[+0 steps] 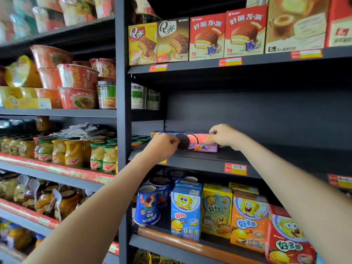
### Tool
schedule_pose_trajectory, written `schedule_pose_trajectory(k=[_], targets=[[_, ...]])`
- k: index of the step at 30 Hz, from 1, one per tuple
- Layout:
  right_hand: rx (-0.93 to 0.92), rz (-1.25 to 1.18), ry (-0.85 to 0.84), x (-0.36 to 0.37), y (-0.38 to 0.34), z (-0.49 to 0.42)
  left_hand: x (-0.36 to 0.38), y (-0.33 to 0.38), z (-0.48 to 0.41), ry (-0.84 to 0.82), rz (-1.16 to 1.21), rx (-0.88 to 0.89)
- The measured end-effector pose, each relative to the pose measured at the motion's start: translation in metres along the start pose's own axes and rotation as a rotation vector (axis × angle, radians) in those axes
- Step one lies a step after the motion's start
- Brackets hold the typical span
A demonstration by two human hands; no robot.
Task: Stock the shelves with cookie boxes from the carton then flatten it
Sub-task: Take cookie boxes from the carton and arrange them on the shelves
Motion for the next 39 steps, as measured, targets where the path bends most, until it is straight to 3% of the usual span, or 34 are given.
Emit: schedule_pose_trajectory(k=[5,13,20,26,39], targets=[[0.110,-0.003,0.008,0.006,0.000,-0.041,-0.001,-0.012,-0.043,-0.062,-0.064,0.041],[0.300,0.216,0.003,0.032,0.026,-0.125,0.069,-0.042,-0.146,-0.376,-0.400,0.132],[0.211,0.359,0.099,0.048,0.040,-0.161,0.102,-0.053,-0.187,-0.449,-0.540,0.103],[0.304,0.301,0.247,0.041,0.060,-0.165,0.107,-0.051,-0.201,-0.472,-0.573,0.179],[0.116,0.420,0.169,0.034,0.036,-0.162,0.106,-0.044,-0.200,-0.490,-0.462,0.143]])
Point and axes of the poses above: each hand's wrist, its own z-axis away from the middle knuckle, its own x-axis out of the palm, y = z × x, the point moved 7 cm from there along -z, towards the middle knuckle
